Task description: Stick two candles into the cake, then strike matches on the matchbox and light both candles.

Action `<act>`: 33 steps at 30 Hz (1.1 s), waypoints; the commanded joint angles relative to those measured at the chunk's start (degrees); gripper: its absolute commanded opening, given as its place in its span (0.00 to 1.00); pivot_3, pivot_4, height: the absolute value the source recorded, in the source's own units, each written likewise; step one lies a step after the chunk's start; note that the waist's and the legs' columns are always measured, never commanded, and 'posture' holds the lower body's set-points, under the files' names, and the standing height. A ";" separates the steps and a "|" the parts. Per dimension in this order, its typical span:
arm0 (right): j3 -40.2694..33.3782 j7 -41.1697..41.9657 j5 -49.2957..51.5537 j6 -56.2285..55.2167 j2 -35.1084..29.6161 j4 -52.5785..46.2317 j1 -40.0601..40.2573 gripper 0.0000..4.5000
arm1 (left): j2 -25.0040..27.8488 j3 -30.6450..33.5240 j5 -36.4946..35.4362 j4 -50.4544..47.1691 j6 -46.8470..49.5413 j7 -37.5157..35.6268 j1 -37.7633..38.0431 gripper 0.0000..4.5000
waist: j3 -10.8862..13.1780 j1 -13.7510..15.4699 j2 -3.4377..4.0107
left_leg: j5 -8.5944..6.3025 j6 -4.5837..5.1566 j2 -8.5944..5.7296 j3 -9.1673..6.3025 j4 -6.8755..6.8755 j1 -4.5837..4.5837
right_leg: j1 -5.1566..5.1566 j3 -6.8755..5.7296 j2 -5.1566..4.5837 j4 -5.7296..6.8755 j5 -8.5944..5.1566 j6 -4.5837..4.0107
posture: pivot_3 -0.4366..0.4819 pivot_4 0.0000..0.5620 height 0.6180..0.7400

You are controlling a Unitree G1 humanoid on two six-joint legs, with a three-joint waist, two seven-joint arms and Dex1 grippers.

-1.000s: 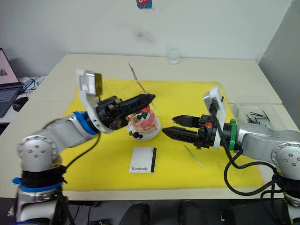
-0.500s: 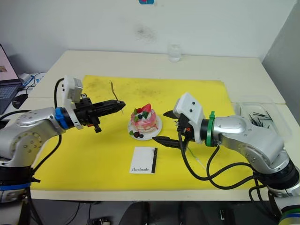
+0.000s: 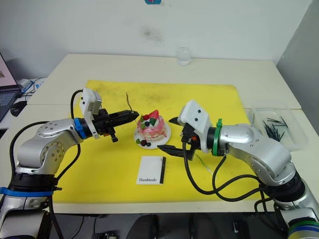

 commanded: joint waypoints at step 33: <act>-2.19 0.77 -2.25 1.53 1.70 -4.02 1.81 0.99 | -6.94 -3.08 14.18 7.40 -16.80 -4.32 1.69 0.00 | -0.02 0.03 -0.02 | 0.00 0.01 -0.02 -0.01 0.14 0.13 | 0.23 -0.06 0.02 0.07 0.09 0.06 | 0.48 0.27 1.00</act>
